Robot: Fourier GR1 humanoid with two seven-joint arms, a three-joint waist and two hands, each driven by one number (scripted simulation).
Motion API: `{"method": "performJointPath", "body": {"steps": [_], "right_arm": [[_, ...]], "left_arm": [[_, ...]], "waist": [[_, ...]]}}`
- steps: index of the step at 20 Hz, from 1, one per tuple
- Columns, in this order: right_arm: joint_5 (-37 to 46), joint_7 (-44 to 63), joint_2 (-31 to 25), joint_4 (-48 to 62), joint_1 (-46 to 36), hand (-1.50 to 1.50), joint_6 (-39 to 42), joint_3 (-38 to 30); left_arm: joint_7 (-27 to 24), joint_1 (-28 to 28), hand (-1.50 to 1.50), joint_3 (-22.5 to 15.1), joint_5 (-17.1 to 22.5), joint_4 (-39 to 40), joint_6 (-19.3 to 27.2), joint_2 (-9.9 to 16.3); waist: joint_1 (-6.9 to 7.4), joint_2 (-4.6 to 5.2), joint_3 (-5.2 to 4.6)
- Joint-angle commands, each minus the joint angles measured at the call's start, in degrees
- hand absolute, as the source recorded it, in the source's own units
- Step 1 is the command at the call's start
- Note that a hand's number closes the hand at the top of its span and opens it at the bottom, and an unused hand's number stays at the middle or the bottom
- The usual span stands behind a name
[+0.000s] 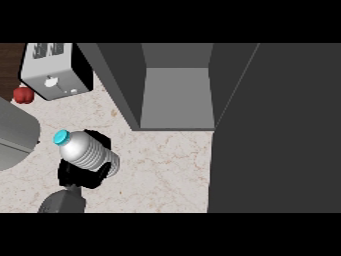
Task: Pick up the bottled water, place it into the cabinet and close the cabinet
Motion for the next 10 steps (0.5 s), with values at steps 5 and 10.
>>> {"method": "performJointPath", "body": {"steps": [5,10], "right_arm": [[1.2,-3.7,0.4,3.2,1.0,-1.5,0.6,2.1],[0.7,-3.0,-0.7,0.6,2.1,-1.5,-0.1,2.2]], "left_arm": [[5.3,-4.2,1.5,-9.7,0.8,-12.1,14.8,-0.7],[8.4,-10.3,1.5,-15.7,0.9,-14.0,26.9,-0.7]], "waist": [[-0.39,0.07,-0.01],[-0.64,0.15,-0.03]]}}
